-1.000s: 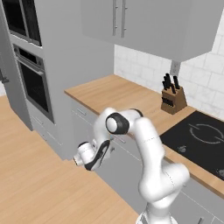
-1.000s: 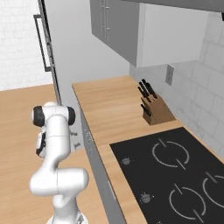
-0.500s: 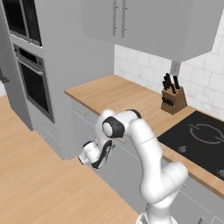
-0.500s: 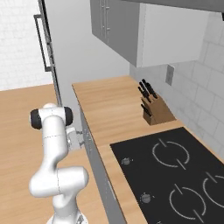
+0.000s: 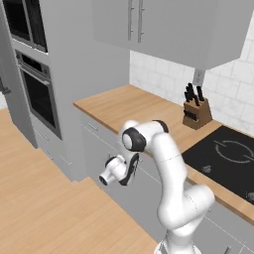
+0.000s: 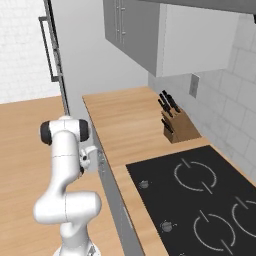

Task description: Take a straw from the drawer in front and place it inside the glass cup on the dining counter.

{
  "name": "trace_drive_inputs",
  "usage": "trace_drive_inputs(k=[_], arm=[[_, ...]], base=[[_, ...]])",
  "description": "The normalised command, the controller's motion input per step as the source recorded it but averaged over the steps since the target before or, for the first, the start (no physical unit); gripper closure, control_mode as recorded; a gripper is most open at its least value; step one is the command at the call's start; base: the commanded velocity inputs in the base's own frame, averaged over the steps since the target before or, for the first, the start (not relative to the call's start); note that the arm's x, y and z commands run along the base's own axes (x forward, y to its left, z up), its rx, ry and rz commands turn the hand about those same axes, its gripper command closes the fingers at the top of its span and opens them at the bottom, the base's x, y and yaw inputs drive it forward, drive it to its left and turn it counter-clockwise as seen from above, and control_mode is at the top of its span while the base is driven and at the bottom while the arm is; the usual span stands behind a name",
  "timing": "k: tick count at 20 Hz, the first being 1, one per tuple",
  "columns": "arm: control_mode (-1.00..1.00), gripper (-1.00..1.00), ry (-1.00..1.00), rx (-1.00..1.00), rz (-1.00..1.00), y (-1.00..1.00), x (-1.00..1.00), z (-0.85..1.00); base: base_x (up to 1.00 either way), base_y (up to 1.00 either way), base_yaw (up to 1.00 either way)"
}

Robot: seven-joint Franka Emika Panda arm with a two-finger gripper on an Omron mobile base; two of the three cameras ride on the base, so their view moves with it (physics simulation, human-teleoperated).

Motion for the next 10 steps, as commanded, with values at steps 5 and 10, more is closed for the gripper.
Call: trace_drive_inputs(k=[5,10], arm=[[-1.0,-1.0,0.05,0.05,0.13,-0.02,0.39,-0.32],[-1.0,-1.0,0.05,0.04,0.1,-0.03,0.39,-0.31]], base=[[0.0,0.0,0.0],[0.0,0.0,0.0]])
